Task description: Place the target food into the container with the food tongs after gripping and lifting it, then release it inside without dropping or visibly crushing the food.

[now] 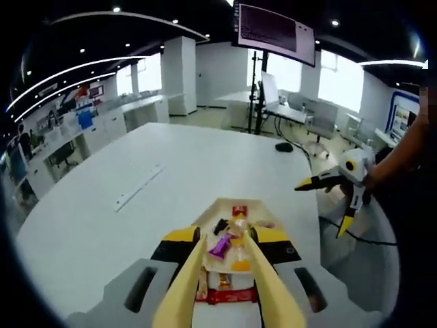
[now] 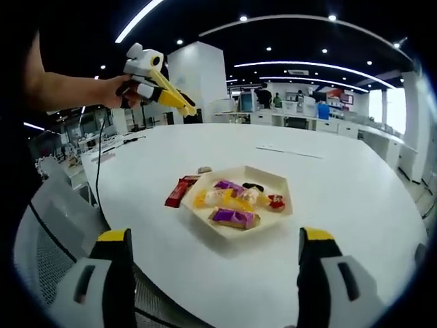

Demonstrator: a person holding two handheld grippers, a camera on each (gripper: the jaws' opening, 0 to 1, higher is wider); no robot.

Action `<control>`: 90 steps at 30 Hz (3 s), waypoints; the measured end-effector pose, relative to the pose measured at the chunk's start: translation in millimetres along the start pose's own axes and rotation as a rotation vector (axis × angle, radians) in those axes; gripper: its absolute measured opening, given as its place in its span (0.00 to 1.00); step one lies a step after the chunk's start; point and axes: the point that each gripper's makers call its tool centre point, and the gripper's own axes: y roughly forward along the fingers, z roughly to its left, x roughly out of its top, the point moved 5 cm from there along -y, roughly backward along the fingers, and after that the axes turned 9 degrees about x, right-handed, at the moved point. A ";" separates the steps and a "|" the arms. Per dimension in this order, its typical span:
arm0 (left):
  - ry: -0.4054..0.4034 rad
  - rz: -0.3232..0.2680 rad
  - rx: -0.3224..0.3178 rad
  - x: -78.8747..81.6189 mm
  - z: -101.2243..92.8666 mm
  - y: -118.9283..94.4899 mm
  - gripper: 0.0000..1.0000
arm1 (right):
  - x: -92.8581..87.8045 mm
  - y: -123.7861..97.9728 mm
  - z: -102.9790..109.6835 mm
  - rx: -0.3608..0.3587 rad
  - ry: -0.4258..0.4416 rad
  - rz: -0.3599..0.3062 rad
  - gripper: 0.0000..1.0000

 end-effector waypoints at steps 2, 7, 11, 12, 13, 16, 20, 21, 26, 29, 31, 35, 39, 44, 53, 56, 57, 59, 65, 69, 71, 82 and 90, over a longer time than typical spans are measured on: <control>-0.014 -0.006 0.010 -4.9 2.9 -7.3 0.26 | -0.7 -0.3 0.0 -0.003 -0.006 0.007 1.00; -0.041 -0.011 0.040 -20.7 11.4 -22.5 0.26 | -2.0 -0.5 -0.3 -0.007 -0.008 0.017 1.00; -0.049 -0.010 0.055 -33.0 14.8 -33.4 0.26 | -1.8 -1.1 -0.6 -0.012 -0.011 0.018 1.00; -0.049 -0.009 0.059 -35.5 15.7 -35.1 0.26 | -1.6 -1.4 -0.9 -0.014 -0.012 0.017 1.00; -0.049 -0.010 0.065 -40.4 19.0 -36.8 0.26 | -1.6 -1.9 -1.2 -0.016 -0.014 0.017 1.00; -0.055 -0.010 0.081 -47.4 21.9 -41.2 0.26 | -1.7 -2.8 -2.8 -0.019 -0.013 0.013 1.00; -0.073 -0.019 0.107 -57.1 27.8 -48.9 0.26 | -1.6 -2.8 -2.9 -0.020 -0.016 0.014 1.00; -0.071 -0.019 0.115 -59.2 28.9 -50.4 0.26 | -1.8 -2.8 -2.8 -0.020 -0.017 0.017 1.00; -0.098 -0.021 0.154 -71.1 39.4 -55.8 0.26 | -1.7 -3.6 -4.5 -0.033 -0.014 0.021 1.00; -0.094 -0.021 0.159 -78.2 43.9 -54.9 0.26 | -2.1 -4.5 -6.3 -0.041 -0.007 0.019 1.00; -0.096 -0.023 0.154 -80.8 45.1 -53.8 0.26 | -2.1 -4.0 -5.8 -0.036 -0.004 0.017 1.00; -0.099 -0.023 0.152 -86.6 47.9 -50.9 0.26 | 2.5 -2.1 0.0 0.010 -0.015 -0.023 1.00; -0.115 -0.005 0.149 -95.5 49.1 -46.7 0.26 | 4.2 -1.7 2.3 0.019 -0.032 -0.026 1.00; -0.115 -0.001 0.147 -97.6 51.2 -45.6 0.26 | 6.9 -1.5 2.3 0.020 -0.046 -0.044 1.00; -0.119 0.005 0.149 -102.8 59.3 -38.6 0.26 | 4.1 -1.5 0.5 0.010 -0.032 -0.025 1.00; -0.125 0.006 0.155 -104.5 62.1 -33.1 0.26 | 3.4 -1.9 -1.1 -0.003 -0.026 -0.021 1.00; -0.128 0.008 0.157 -105.4 63.3 -31.3 0.26 | 3.2 -1.9 -1.3 -0.004 -0.026 -0.019 1.00; -0.126 0.012 0.166 -106.0 65.0 -26.6 0.26 | 2.7 -1.6 -1.4 -0.003 -0.012 -0.017 1.00; -0.139 0.009 0.172 -104.2 66.8 -12.3 0.26 | 1.5 -2.3 -2.3 -0.007 -0.010 -0.012 1.00; -0.146 0.015 0.177 -105.8 67.1 -1.0 0.26 | 0.5 -2.6 -2.7 -0.011 -0.003 -0.007 1.00; -0.150 0.019 0.186 -106.3 68.0 3.0 0.26 | 0.8 -2.9 -2.9 -0.013 -0.004 -0.010 1.00; -0.162 0.037 0.192 -109.8 73.6 21.8 0.26 | 1.1 -3.5 -3.6 -0.023 -0.001 -0.011 1.00; -0.168 0.041 0.198 -110.3 78.8 32.8 0.26 | 0.8 -3.4 -3.8 -0.024 0.007 -0.012 1.00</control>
